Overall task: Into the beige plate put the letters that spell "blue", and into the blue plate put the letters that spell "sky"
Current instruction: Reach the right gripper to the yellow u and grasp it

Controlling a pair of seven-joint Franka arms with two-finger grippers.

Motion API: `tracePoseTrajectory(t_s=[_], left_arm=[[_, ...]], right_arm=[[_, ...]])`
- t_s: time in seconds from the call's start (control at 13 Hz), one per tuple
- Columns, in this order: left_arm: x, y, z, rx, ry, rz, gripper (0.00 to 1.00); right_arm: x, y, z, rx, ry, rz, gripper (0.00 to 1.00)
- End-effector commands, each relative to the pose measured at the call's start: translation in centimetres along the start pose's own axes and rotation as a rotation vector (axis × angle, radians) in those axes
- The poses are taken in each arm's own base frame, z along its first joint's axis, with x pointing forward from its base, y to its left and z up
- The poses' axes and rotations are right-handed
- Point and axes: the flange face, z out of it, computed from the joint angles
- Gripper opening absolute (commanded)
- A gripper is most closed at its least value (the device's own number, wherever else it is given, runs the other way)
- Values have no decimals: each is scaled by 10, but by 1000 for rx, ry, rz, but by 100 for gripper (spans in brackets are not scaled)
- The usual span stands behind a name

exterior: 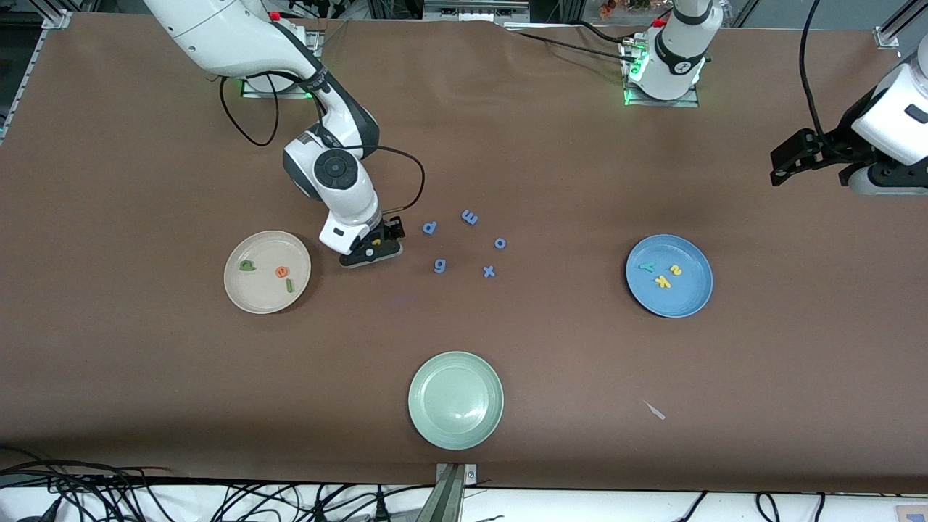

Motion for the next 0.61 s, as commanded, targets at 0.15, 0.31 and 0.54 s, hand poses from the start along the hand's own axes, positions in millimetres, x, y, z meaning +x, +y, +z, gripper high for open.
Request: tracePoseTrajectory(t_s=[0.15, 0.31, 0.54], left_arm=[[-14, -7, -29, -17, -22, 13, 100], [-4, -10, -17, 0, -35, 8, 100], [-4, -14, -11, -10, -52, -2, 100]], right_arm=[[-13, -1, 8, 9, 22, -67, 86], [-14, -1, 9, 8, 18, -68, 77], [-14, 2, 10, 4, 14, -65, 59]])
